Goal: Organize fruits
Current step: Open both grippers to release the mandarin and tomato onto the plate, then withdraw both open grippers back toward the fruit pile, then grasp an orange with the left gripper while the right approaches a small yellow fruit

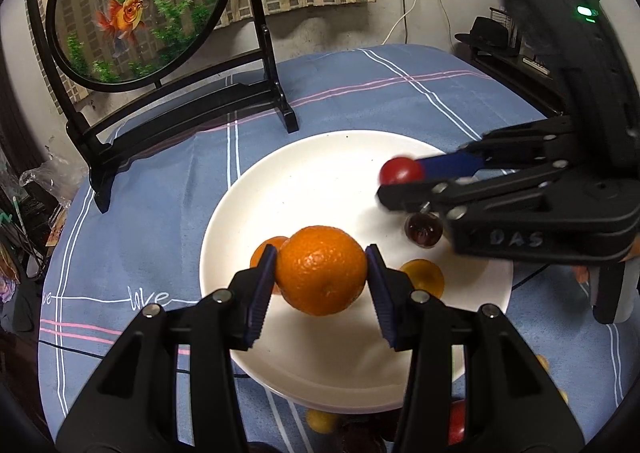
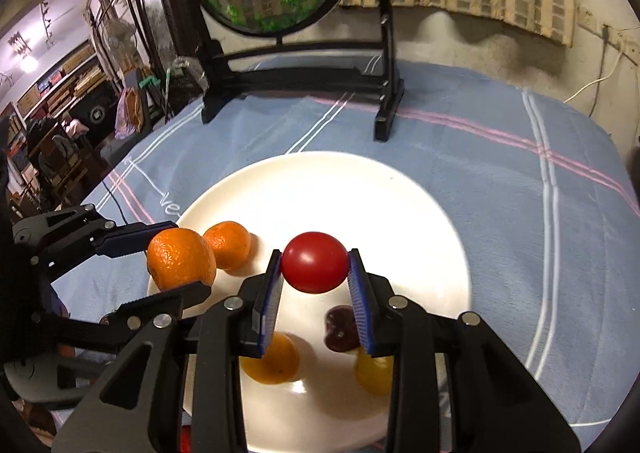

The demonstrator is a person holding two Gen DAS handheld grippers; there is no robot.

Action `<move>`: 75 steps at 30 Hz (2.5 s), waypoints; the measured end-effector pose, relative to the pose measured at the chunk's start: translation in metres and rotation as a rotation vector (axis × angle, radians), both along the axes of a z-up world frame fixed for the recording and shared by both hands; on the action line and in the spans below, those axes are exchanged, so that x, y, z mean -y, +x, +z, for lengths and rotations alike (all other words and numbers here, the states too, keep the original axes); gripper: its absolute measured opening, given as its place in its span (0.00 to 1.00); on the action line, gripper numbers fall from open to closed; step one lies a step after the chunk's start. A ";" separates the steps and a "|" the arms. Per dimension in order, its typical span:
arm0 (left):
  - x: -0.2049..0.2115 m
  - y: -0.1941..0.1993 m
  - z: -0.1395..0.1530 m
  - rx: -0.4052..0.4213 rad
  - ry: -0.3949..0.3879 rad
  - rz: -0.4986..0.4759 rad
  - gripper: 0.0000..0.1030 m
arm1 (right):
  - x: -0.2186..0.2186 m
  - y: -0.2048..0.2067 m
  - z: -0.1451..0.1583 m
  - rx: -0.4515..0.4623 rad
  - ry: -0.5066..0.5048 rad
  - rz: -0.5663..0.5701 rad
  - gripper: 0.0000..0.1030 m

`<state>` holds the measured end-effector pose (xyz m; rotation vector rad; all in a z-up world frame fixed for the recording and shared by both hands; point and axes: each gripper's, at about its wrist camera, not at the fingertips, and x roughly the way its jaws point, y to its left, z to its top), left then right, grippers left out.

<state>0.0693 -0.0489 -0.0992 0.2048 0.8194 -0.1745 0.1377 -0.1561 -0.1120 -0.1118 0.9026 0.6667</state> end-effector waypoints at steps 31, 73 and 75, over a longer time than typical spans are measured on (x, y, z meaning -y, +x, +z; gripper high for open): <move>-0.049 -0.240 0.035 0.111 -0.018 0.113 0.71 | 0.071 -0.308 0.006 0.250 -0.092 -0.021 0.63; -0.042 -0.194 -0.042 -0.039 0.038 -0.012 0.39 | 0.039 -0.258 -0.048 0.072 -0.078 0.024 0.19; -0.045 -0.199 -0.033 -0.023 0.028 -0.006 0.39 | 0.041 -0.262 -0.043 0.084 -0.071 0.021 0.19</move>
